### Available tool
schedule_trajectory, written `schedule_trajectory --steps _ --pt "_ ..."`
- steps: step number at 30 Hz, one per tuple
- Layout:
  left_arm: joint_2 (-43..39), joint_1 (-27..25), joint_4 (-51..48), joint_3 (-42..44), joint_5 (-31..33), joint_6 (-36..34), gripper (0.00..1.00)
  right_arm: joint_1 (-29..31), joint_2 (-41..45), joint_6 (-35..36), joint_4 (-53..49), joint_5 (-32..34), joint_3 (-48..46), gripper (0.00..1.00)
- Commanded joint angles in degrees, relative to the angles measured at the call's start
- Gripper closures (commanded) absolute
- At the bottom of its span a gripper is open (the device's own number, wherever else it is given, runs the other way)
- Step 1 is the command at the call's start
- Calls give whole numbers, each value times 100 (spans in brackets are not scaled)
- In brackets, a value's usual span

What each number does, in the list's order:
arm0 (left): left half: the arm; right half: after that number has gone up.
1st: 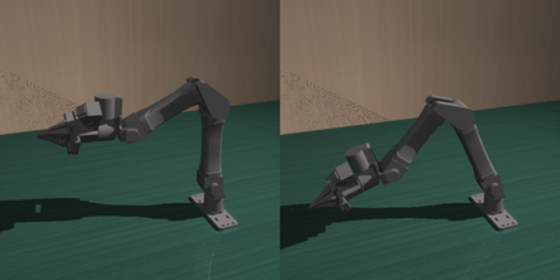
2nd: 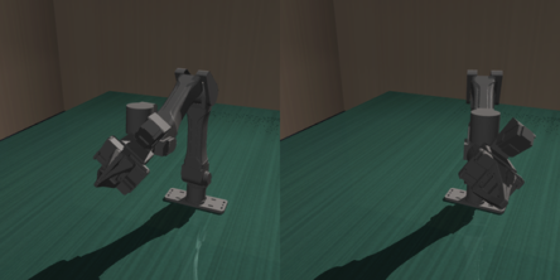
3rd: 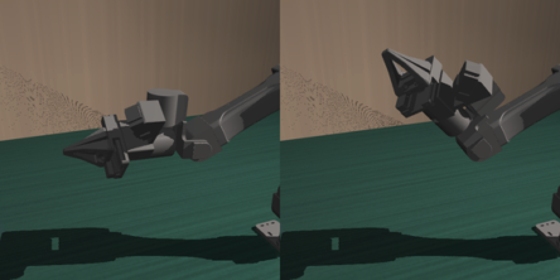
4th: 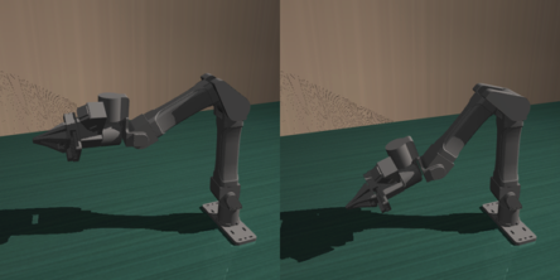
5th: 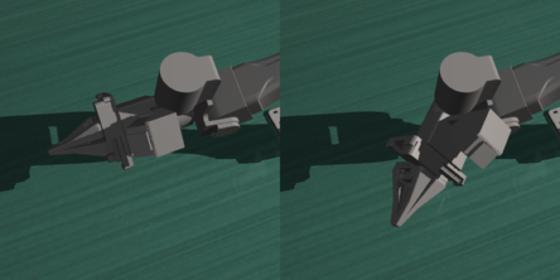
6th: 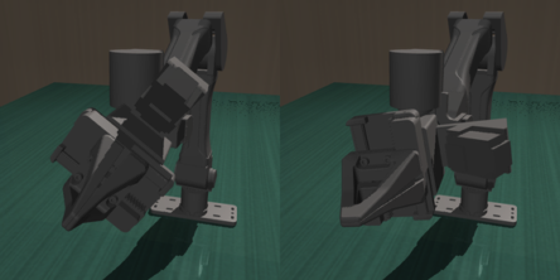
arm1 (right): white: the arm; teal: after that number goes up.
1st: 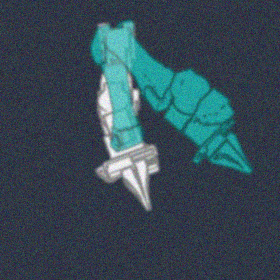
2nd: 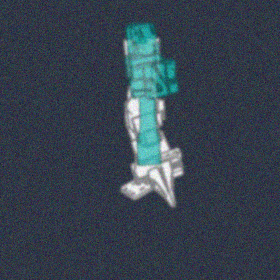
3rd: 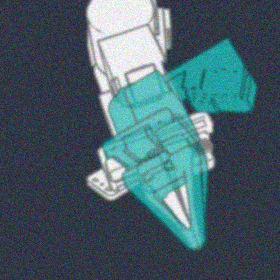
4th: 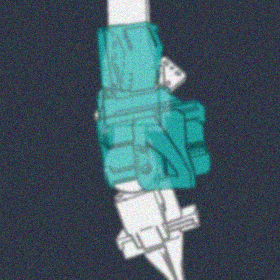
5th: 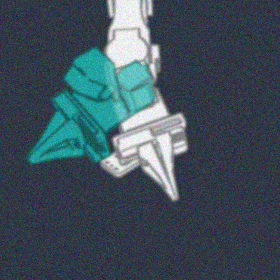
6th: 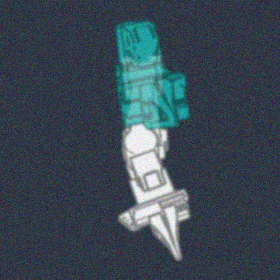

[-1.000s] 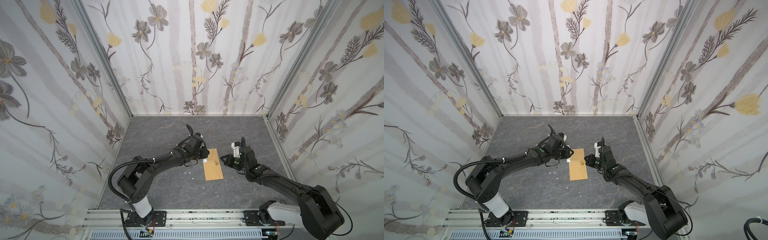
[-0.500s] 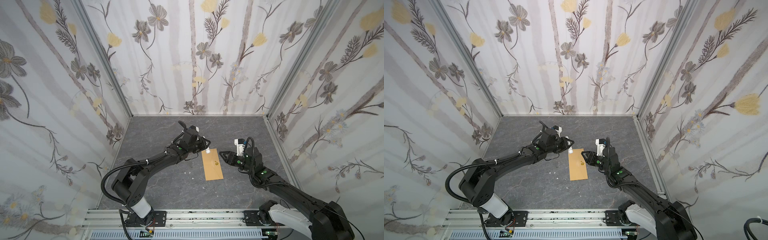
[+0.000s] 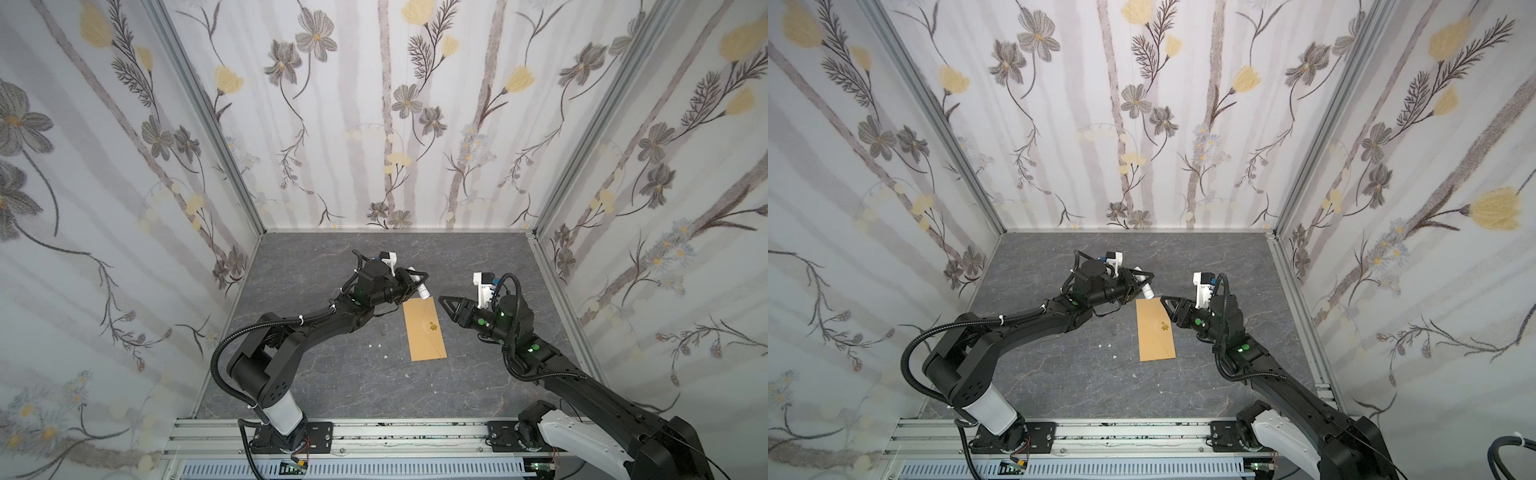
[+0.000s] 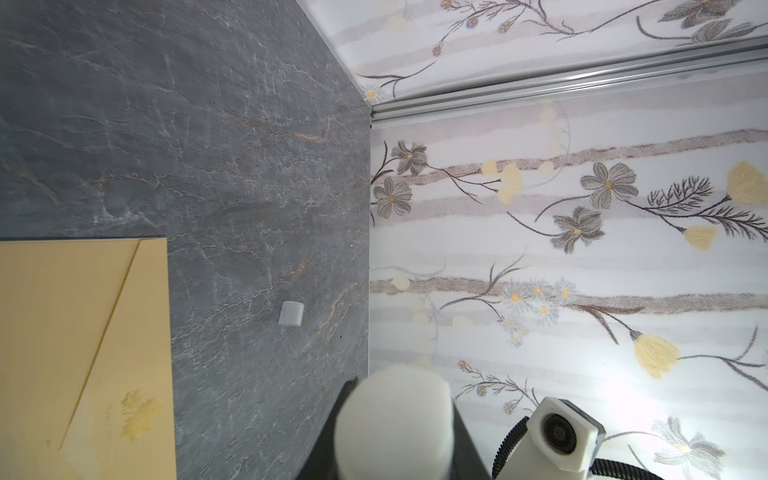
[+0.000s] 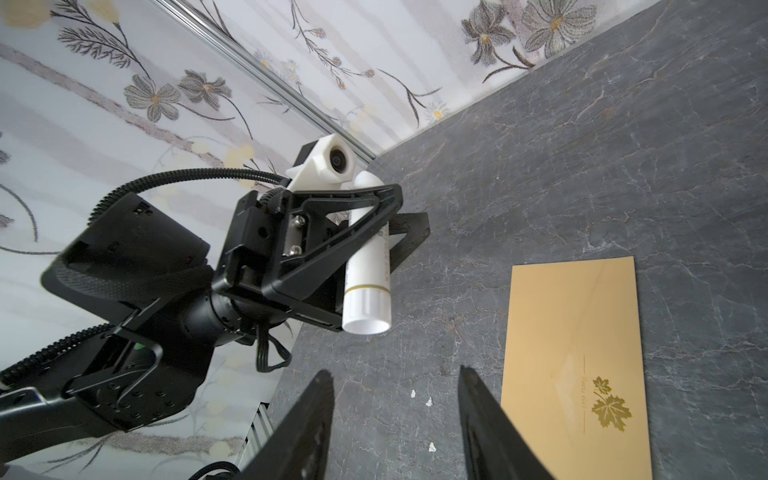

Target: Place the letter into the envelope and seal it

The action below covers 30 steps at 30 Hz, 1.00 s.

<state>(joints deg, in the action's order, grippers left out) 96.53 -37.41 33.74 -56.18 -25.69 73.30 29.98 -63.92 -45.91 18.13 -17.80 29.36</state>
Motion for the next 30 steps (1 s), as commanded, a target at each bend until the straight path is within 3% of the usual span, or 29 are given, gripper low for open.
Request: schedule_trajectory --steps 1,12,21,30 --pt "132 26 809 -73 -368 463 100 7 78 38 82 17 45 49" --pt "-113 165 1856 485 -454 1110 100 -9 192 -116 261 -139 52 43" --pt "-639 350 2117 1029 -252 1007 100 0 -272 -471 1295 -365 -63 37" --pt "-352 392 2317 912 -304 1114 100 105 -708 -471 1701 -417 165 35"
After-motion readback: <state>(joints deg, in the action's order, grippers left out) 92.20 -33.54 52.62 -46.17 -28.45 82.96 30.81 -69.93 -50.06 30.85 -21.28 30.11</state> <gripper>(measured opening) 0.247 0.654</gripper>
